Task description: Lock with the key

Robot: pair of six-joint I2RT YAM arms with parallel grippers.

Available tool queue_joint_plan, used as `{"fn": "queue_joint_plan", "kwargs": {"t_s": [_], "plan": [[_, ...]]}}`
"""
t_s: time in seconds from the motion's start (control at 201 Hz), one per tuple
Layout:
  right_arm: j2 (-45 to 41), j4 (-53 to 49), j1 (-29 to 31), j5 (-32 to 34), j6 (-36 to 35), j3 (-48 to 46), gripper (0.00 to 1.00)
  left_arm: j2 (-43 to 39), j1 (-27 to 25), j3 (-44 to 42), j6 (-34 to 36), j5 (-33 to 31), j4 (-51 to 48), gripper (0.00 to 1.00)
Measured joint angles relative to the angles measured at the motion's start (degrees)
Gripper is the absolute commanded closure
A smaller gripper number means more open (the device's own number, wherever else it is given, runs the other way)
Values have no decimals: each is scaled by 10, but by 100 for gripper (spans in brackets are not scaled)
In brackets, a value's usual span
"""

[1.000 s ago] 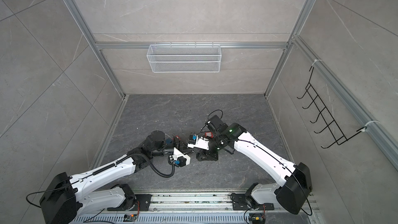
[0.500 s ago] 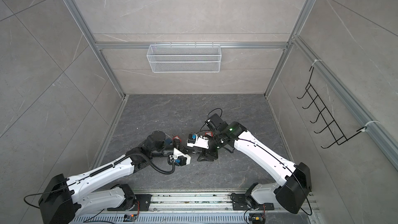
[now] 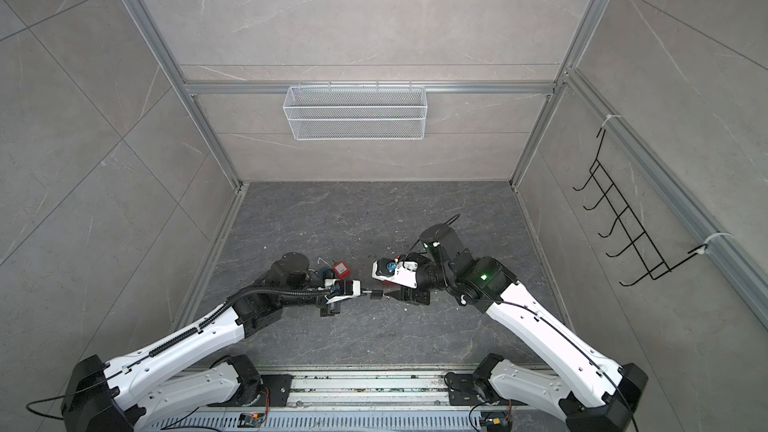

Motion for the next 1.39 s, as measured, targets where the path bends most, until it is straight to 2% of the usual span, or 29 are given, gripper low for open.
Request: {"fn": "queue_joint_plan", "kwargs": {"t_s": [0.204,0.528,1.205,1.24,1.275,1.335,1.39], "plan": [[-15,23,4,1,0,-37,44,0,34,8,-88,34,-3,100],[23,76,30,25,20,-41,50,10,33,8,-131,69,-4,100],[61,77,45,-5,20,-41,91,11,34,8,-115,107,-8,100],[61,75,45,-7,20,-41,92,11,34,8,-112,108,-9,86],[61,75,45,-9,20,-41,93,10,34,8,-108,106,-9,79],[61,75,45,-14,22,-41,93,9,33,9,-96,100,-12,71],[61,73,45,-18,24,-40,93,5,33,9,-87,90,-17,70]]}}
